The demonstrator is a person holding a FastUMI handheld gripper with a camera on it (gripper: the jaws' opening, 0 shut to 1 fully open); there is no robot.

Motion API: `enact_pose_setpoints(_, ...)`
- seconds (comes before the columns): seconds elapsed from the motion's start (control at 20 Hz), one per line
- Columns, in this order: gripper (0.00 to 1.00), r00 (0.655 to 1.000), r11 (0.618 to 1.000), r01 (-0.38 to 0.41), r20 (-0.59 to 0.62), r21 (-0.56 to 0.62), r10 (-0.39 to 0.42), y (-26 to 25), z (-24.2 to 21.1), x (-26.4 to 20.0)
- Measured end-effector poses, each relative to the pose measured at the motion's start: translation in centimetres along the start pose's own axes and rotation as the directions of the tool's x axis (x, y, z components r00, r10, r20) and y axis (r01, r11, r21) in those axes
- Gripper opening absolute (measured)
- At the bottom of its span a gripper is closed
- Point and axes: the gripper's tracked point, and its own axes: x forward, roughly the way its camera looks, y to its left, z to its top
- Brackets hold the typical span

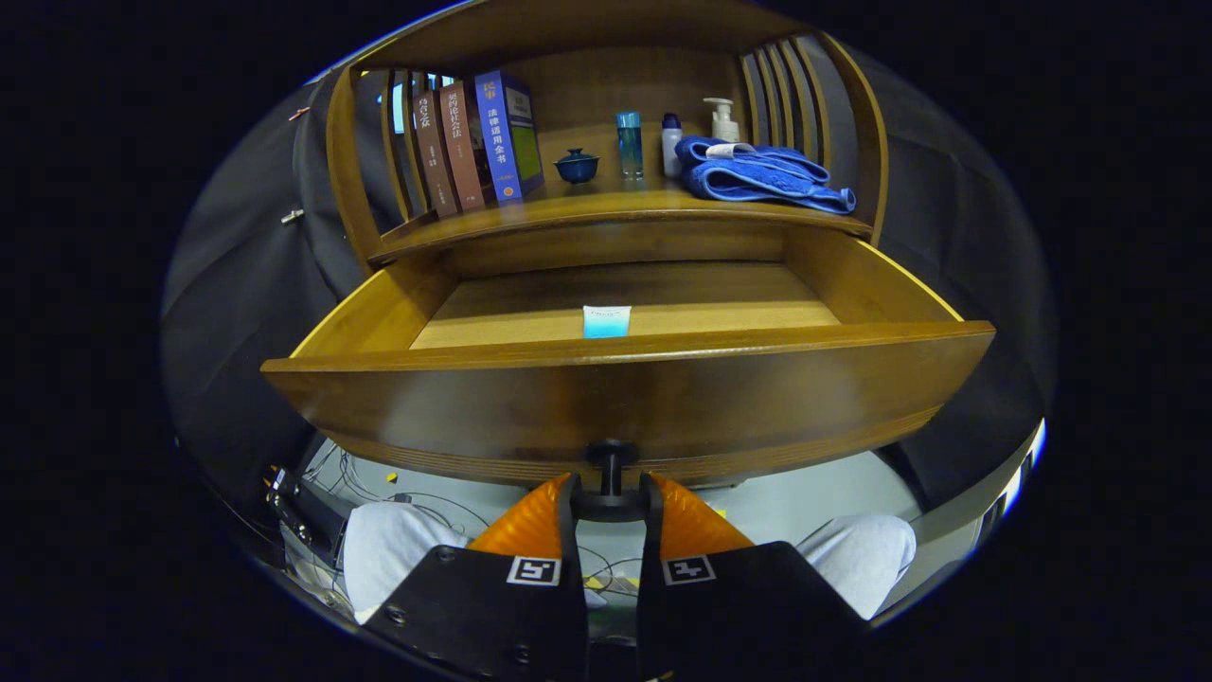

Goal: Pull open the drawer, take out the items inside it, and place them on the countertop above the cabinet.

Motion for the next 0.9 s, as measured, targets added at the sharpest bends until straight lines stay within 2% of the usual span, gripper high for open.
enact_pose_setpoints(0.2, 0.24, 0.999, 1.0, 0.001, -0.05, -0.003, -0.001, 0.0, -1.6, 0.0)
enact_pose_setpoints(0.25, 0.24, 1.0, 1.0, 0.002, -0.029, 0.0, -0.002, -0.1, -1.4, 0.5)
enact_pose_setpoints(0.35, 0.31, 0.999, 1.0, 0.003, -0.044, -0.012, -0.003, 0.1, -1.4, 0.2)
enact_pose_setpoints(0.6, 0.86, 0.999, 1.0, -0.011, -0.036, 0.006, 0.011, 0.4, -1.4, -1.9)
enact_pose_setpoints(0.65, 0.84, 1.0, 1.0, -0.012, -0.027, 0.007, 0.012, 0.6, -1.2, -2.7)
enact_pose_setpoints(0.75, 0.9, 1.0, 1.0, -0.015, 0.006, 0.006, 0.015, 0.9, 0.1, -4.9)
enact_pose_setpoints(0.9, 0.91, 0.996, 1.0, -0.019, 0.087, 0.008, 0.018, 1.3, 4.5, -7.4)
